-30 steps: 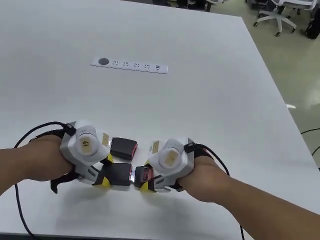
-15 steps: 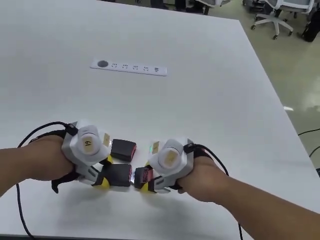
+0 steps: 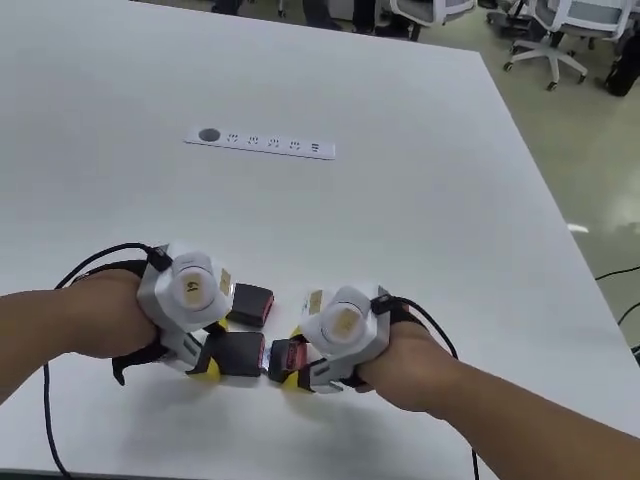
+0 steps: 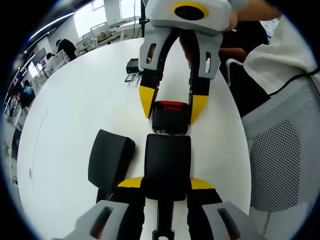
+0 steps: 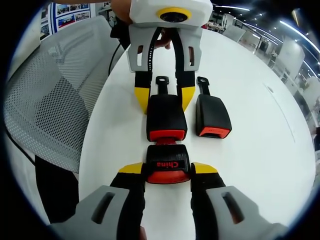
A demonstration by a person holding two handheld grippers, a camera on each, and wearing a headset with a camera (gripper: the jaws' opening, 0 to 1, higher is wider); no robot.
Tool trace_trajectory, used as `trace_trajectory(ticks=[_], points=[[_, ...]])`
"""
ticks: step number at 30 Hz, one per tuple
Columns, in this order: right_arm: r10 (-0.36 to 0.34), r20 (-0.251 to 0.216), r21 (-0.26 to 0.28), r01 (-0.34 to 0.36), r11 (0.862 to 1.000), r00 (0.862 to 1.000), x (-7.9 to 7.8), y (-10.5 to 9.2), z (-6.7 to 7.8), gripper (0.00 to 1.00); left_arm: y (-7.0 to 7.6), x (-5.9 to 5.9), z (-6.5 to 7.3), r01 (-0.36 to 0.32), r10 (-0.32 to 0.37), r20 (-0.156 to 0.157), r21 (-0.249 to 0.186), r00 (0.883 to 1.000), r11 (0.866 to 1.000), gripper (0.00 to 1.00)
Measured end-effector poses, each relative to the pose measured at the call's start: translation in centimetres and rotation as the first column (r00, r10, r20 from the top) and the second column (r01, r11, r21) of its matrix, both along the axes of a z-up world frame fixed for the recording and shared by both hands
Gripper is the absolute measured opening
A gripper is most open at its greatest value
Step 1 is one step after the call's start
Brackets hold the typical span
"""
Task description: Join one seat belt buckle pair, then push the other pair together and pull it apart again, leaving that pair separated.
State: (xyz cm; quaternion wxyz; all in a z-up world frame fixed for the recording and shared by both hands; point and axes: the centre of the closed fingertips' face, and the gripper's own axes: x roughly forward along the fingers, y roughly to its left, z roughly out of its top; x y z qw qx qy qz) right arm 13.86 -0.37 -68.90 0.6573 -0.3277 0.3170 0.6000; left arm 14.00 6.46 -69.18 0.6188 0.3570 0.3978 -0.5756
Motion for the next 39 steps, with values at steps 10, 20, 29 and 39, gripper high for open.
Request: trace_trajectory(ticks=[10, 20, 29, 39], points=[[-0.011, -0.002, -0.009, 0.011, 1.000, 1.000, -0.4, -0.1, 0.0, 0.34, 0.1, 0.1, -0.2, -0.011, 0.011, 0.003, 0.002, 1.000, 1.000, 0.34], [-0.018, 0.015, 0.017, 0.018, 1.000, 1.000, -0.7, -0.4, 1.7, 0.39, 0.3, 0.2, 1.4, -0.011, 0.013, 0.048, -0.027, 0.999, 1.000, 0.34], [-0.024, 0.035, 0.043, 0.023, 0.999, 0.999, 0.6, -1.3, 3.9, 0.38, -0.8, 2.1, 4.8, -0.038, 0.046, 0.075, -0.102, 0.996, 0.994, 0.40], [-0.063, 0.063, 0.013, 0.062, 0.998, 0.996, 3.4, -4.8, 3.9, 0.37, -1.0, 4.8, 5.4, -0.042, 0.051, 0.118, -0.081, 0.992, 0.996, 0.41]])
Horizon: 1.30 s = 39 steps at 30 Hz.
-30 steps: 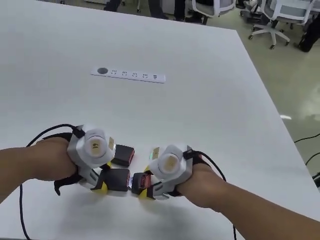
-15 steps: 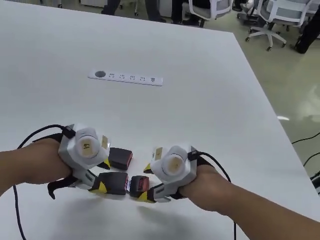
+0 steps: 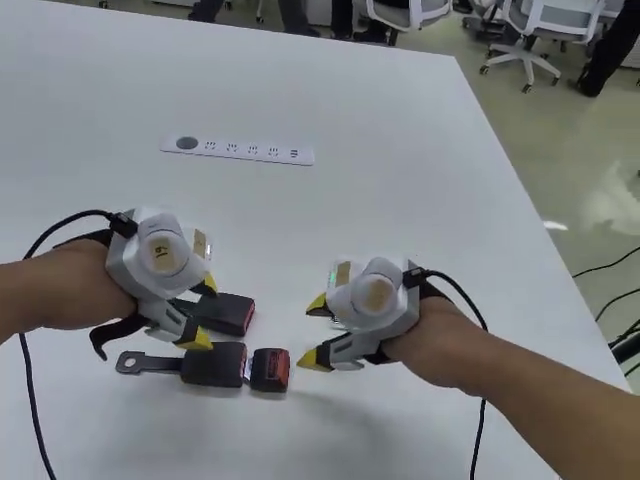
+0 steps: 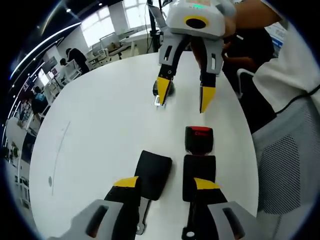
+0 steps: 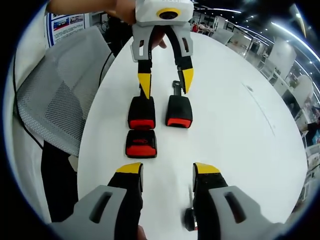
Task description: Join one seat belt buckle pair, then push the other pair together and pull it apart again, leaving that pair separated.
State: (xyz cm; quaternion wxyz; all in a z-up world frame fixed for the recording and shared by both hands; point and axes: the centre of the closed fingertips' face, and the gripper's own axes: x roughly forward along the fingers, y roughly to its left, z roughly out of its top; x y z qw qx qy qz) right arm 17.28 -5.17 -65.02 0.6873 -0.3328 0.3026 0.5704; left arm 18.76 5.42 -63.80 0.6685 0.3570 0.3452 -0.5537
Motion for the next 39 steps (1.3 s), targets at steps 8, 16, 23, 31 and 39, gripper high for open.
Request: trace_trajectory(ticks=[8, 16, 23, 31, 39], points=[[-0.021, 0.022, -0.044, 0.022, 0.999, 1.000, 2.2, -3.3, -0.1, 0.38, -0.3, 2.1, -0.7, 0.001, -0.002, 0.020, 0.024, 1.000, 1.000, 0.46], [-0.051, 0.015, -0.086, 0.052, 0.995, 0.999, 3.8, -7.0, -1.3, 0.38, -0.4, 2.3, -2.1, 0.019, -0.018, -0.024, 0.029, 1.000, 0.999, 0.47], [-0.051, 0.017, -0.120, 0.052, 0.991, 0.999, 4.4, -8.6, -2.7, 0.36, 0.6, 2.3, -3.6, 0.026, -0.023, -0.066, 0.048, 0.998, 0.999, 0.46], [-0.065, -0.019, -0.141, 0.061, 0.988, 0.998, 4.1, -9.6, -3.9, 0.36, 1.0, 2.6, -4.9, 0.040, -0.034, -0.089, 0.064, 0.995, 0.997, 0.43], [-0.068, -0.056, -0.090, 0.063, 0.994, 0.996, 4.3, -9.6, -4.1, 0.33, 0.7, 2.7, -5.3, 0.033, -0.027, -0.109, 0.058, 0.994, 0.998, 0.39]])
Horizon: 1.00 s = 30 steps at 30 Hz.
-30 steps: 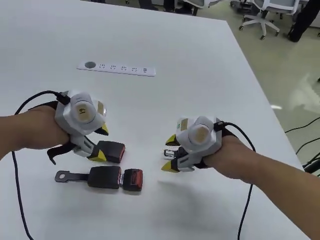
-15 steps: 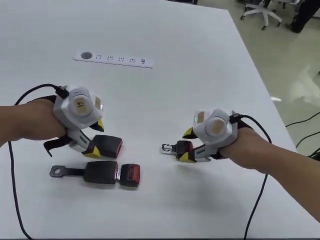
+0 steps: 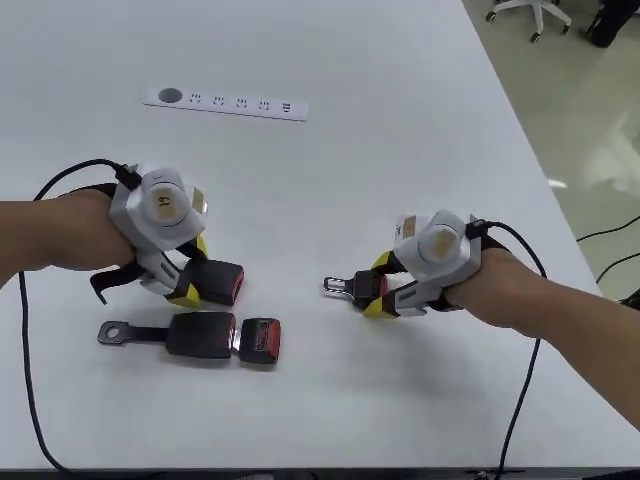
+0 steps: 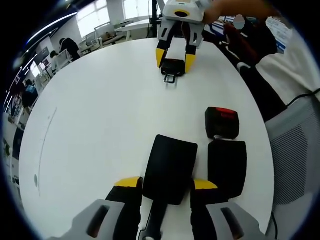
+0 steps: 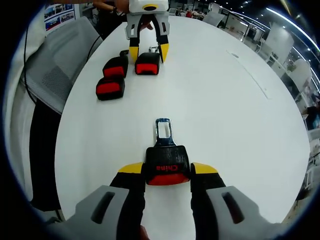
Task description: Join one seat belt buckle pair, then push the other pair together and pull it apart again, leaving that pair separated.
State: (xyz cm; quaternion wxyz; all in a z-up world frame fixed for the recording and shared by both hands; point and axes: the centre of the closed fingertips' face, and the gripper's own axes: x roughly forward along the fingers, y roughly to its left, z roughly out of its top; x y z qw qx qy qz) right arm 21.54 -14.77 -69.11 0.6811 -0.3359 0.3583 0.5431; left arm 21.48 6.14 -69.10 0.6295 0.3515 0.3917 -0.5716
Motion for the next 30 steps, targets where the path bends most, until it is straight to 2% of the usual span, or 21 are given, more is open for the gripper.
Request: trace_trajectory(ticks=[6, 8, 11, 15, 24, 30], points=[[0.012, -0.013, 0.002, -0.012, 1.000, 1.000, -0.4, 0.3, 0.0, 0.33, 0.2, 0.1, -0.1, -0.036, 0.035, -0.012, -0.021, 0.999, 0.999, 0.39], [0.029, -0.005, -0.007, -0.029, 1.000, 1.000, -0.5, 0.5, 0.1, 0.33, 0.3, 0.0, -0.1, -0.030, 0.029, -0.008, -0.024, 1.000, 0.999, 0.38], [0.026, -0.022, -0.002, -0.026, 1.000, 0.999, -0.2, 0.2, 0.0, 0.33, 0.3, -0.2, -0.1, -0.013, 0.013, -0.008, -0.028, 1.000, 1.000, 0.34], [0.026, -0.038, -0.003, -0.026, 1.000, 0.999, -0.1, 0.3, -0.1, 0.33, 0.3, -0.1, -0.1, -0.014, 0.014, -0.007, -0.027, 1.000, 1.000, 0.34], [0.022, -0.036, -0.019, -0.023, 1.000, 0.999, -0.1, 0.4, 0.0, 0.33, 0.2, -0.2, -0.1, -0.003, 0.003, -0.007, -0.013, 1.000, 1.000, 0.33], [0.032, -0.026, -0.012, -0.033, 0.999, 0.999, 0.2, 2.0, 0.0, 0.33, 0.1, -0.2, 0.0, 0.000, 0.000, -0.007, -0.011, 1.000, 1.000, 0.33]])
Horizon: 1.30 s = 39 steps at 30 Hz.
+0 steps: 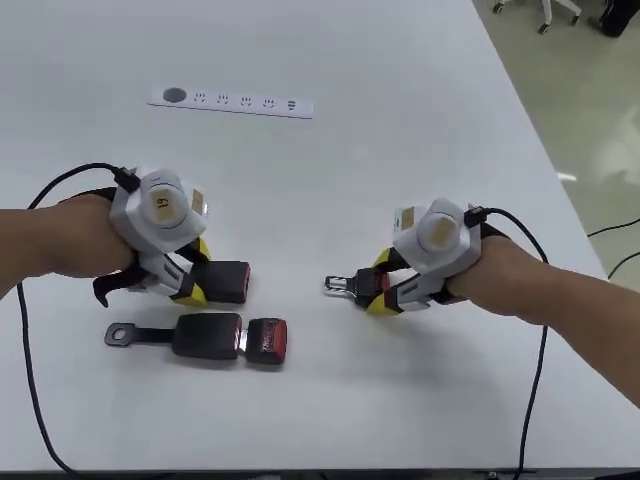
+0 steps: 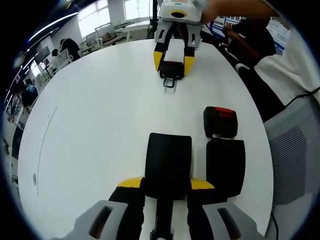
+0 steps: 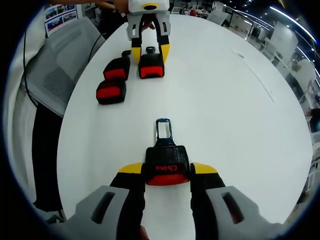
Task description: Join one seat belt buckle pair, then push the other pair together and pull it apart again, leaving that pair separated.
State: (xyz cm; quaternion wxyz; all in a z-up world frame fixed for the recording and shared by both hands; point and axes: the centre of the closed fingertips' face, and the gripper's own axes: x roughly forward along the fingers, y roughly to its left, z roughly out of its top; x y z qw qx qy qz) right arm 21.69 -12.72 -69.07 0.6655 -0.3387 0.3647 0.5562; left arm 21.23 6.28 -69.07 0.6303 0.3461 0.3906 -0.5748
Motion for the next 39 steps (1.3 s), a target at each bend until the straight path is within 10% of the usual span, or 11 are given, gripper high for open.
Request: trace_trajectory(ticks=[18, 39], points=[[0.082, 0.030, 0.037, -0.084, 0.996, 0.996, -1.0, 7.8, 0.2, 0.33, 0.1, 0.1, 0.0, -0.007, 0.007, -0.004, -0.005, 1.000, 1.000, 0.33], [0.094, 0.035, 0.050, -0.095, 0.994, 0.995, -0.8, 11.1, 0.2, 0.32, 0.3, 0.1, -0.3, -0.014, 0.014, -0.003, 0.007, 1.000, 1.000, 0.33]])
